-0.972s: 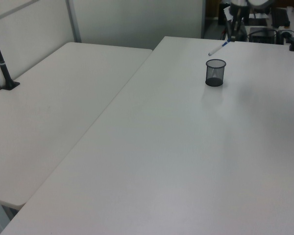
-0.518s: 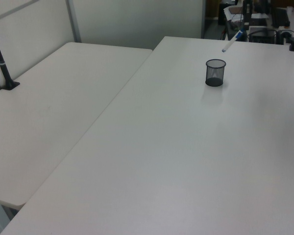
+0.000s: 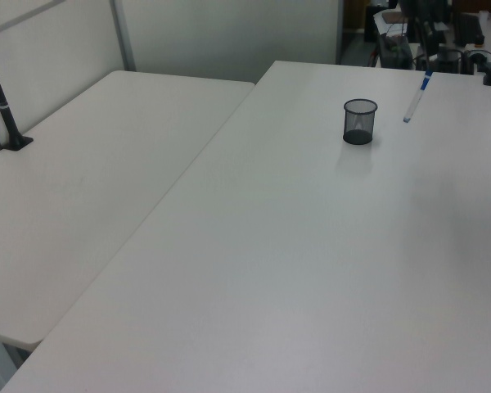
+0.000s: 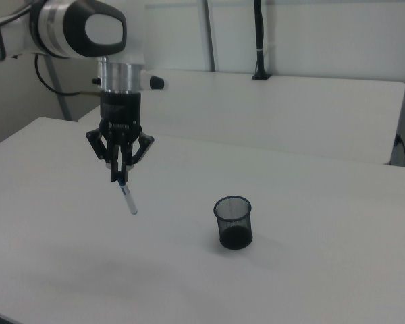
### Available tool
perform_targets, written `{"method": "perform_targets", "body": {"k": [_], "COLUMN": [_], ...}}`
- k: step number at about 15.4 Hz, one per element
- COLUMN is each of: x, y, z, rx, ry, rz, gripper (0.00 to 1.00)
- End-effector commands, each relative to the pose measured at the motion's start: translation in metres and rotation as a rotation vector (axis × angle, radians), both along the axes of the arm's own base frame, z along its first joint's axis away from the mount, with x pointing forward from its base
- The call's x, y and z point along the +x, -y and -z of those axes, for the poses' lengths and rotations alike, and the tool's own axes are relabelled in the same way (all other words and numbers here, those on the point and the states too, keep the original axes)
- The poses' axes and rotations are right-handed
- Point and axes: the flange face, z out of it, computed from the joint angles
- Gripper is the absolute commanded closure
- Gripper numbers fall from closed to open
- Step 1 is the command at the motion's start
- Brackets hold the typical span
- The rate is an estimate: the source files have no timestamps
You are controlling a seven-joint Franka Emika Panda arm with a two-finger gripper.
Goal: Remove the marker
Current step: 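Carry the marker away from the cup and lower it toward the table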
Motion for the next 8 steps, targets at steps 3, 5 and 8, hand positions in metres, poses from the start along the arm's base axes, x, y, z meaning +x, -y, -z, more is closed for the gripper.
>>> {"method": "perform_targets", "body": {"k": [3,5,8], "x": [0.038,0.046,0.052], "y": [-0.051,-0.067,-0.083], "z": [0.071,0.087,0.110], "rx": [-0.065,-0.081,-0.094], "ry": [-0.133,-0.137,-0.174], "rz": [0.089,0.087,0.071], "gripper": [0.93,0.93,0.93]}}
